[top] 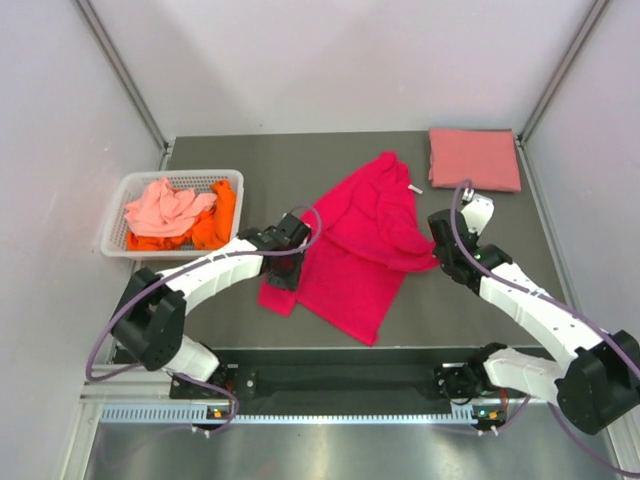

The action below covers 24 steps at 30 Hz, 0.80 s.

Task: Fold and stack the t-shirts
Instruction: Flatten the tshirt out

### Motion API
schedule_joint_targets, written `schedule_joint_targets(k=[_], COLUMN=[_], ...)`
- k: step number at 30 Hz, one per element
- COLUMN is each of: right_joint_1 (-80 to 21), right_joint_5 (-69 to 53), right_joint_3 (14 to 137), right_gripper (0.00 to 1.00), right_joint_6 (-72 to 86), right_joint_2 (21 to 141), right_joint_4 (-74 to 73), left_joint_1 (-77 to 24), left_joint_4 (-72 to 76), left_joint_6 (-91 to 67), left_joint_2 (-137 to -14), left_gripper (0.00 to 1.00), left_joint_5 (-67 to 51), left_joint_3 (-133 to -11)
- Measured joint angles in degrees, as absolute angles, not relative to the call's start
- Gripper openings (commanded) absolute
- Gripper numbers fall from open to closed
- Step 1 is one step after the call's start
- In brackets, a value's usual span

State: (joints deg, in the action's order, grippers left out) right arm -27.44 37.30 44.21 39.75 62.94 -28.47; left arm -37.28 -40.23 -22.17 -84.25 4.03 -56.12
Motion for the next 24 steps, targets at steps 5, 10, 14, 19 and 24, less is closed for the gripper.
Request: schedule_joint_targets(k=[5, 10, 14, 19, 24], right_joint_1=[-27.2, -27.0, -26.4, -25.7, -25.2], right_joint_5=[35.2, 34.0, 33.3, 33.1, 32.8], right_joint_3=[43.5, 43.5, 43.4, 42.6, 42.6], right_gripper=[0.0, 0.0, 0.0, 0.0, 0.0], right_joint_6=[39.7, 39.7, 39.6, 39.6, 39.5], right_joint_2=[61.8, 61.4, 61.4, 61.3, 61.4], right_joint_4=[-27.9, -27.2, -26.5, -26.3, -26.2], left_joint_1=[-39.8, -42.6, -44.1, -44.8, -45.7], left_joint_4=[-42.0, -42.1, -42.0, -42.0, -41.9], left_joint_6=[-23.8, -25.8, -27.3, -28.8, -30.0], left_joint_2=[-88.8, -91.5, -91.5, -90.8, -90.1], left_gripper=[0.35, 0.38, 0.4, 0.4, 0.14], left_joint_5=[6.5, 7.0, 7.9, 8.5, 9.2], left_joint_3=[-55.4, -55.2, -54.1, -51.5, -50.7])
